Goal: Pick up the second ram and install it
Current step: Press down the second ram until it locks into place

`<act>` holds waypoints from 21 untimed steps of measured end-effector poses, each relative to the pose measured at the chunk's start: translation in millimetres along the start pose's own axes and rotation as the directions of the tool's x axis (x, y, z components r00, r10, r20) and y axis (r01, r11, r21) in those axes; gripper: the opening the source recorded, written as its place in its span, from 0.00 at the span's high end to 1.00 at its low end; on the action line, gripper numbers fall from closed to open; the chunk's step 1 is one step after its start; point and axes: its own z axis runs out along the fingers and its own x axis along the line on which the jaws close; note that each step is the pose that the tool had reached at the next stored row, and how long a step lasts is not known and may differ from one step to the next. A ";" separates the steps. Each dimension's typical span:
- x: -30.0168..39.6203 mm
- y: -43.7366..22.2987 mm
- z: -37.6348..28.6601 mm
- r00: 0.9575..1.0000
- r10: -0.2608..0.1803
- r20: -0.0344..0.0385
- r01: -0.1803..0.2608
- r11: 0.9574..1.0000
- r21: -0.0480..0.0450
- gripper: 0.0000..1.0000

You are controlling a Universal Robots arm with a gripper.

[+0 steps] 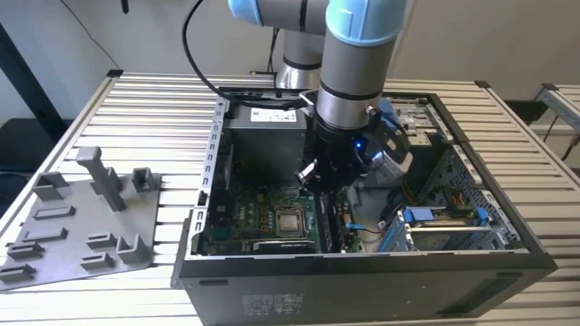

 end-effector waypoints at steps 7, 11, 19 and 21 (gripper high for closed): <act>0.2 0.1 0.6 0.993 -0.114 0.006 0.114 0.993 0.000 0.89; 0.8 0.3 1.0 0.988 -0.156 0.009 0.156 0.988 0.000 0.89; 2.6 1.2 3.1 0.959 -0.282 0.016 0.282 0.959 0.001 0.89; 2.8 1.4 3.8 0.950 -0.312 0.018 0.312 0.950 0.002 0.89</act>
